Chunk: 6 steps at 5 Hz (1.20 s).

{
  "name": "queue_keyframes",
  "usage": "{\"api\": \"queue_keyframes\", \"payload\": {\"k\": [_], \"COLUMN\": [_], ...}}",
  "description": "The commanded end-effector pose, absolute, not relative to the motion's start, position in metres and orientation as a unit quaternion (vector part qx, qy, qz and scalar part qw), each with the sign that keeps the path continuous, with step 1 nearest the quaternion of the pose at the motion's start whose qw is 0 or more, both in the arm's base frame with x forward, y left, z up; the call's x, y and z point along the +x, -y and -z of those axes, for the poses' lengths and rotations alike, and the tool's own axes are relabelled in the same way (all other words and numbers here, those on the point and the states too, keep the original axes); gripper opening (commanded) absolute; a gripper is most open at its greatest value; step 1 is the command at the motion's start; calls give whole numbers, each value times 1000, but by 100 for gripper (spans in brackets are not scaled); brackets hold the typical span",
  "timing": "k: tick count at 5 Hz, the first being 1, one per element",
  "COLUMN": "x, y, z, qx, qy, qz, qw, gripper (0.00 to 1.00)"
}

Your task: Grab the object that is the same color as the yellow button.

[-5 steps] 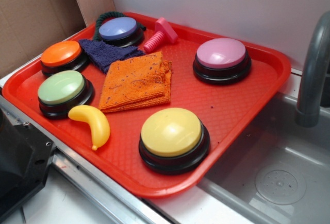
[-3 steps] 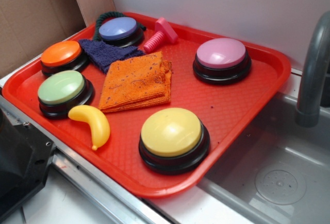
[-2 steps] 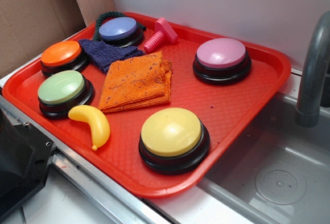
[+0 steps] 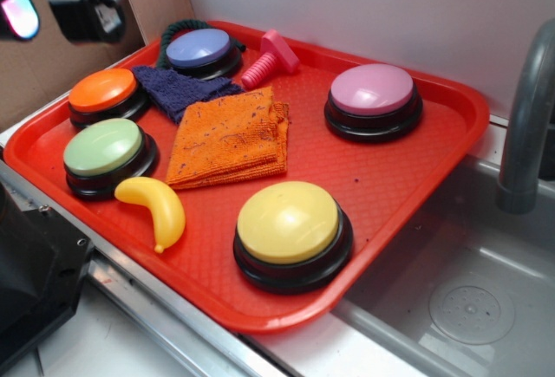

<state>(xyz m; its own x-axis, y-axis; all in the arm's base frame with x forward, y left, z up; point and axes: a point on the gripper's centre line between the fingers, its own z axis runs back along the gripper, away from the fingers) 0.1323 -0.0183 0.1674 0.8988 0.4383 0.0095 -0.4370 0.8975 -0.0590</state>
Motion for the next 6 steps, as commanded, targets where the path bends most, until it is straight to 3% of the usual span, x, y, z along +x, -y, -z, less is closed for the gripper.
{"api": "queue_keyframes", "payload": {"k": [1, 3, 5, 6], "x": [141, 153, 160, 161], "y": [24, 28, 31, 32], "z": [-118, -62, -29, -23], "qx": [-17, 2, -23, -51], "qy": [16, 20, 23, -2], "qz": [-373, -430, -436, -427], "qw": [927, 903, 899, 903], "gripper": [100, 100, 100, 100]}}
